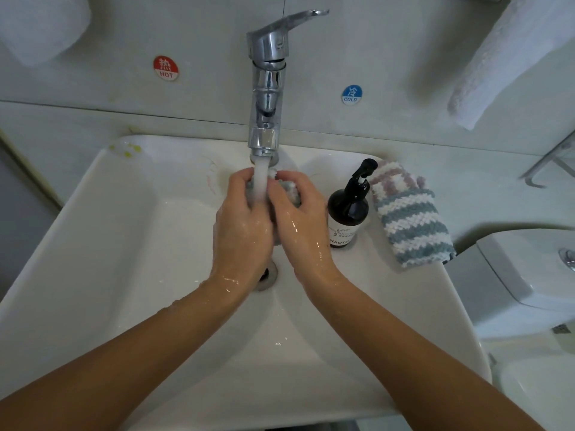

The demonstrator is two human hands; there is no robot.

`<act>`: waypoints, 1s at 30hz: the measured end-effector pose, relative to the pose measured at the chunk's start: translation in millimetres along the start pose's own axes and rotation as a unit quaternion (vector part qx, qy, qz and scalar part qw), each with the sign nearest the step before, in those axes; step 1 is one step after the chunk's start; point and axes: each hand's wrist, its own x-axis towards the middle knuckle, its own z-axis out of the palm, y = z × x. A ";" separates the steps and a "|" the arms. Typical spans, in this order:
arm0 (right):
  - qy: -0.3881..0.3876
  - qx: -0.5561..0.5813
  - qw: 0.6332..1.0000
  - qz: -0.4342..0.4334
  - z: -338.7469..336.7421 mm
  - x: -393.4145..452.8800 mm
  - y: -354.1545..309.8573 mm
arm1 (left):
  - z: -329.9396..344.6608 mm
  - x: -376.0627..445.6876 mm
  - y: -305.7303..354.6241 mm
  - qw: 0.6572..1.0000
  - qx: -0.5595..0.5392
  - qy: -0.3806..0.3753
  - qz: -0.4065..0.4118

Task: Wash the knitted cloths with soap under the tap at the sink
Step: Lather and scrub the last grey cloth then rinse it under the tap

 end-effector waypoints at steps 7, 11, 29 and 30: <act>-0.107 -0.022 0.992 0.064 -7.2 1.7 -5.7 | -11.9 5.8 7.0 0.999 -0.025 -0.027 0.022; -0.064 -0.002 0.997 0.053 -6.8 3.9 -4.7 | -9.8 6.6 5.1 0.998 -0.055 -0.026 -0.003; -0.046 -0.021 0.997 0.050 5.4 -4.0 6.3 | 6.3 -7.4 -3.8 0.999 -0.002 0.043 -0.034; -0.041 -0.031 0.997 0.053 5.7 -3.4 6.5 | 6.4 -8.7 -3.1 0.998 0.001 0.047 -0.039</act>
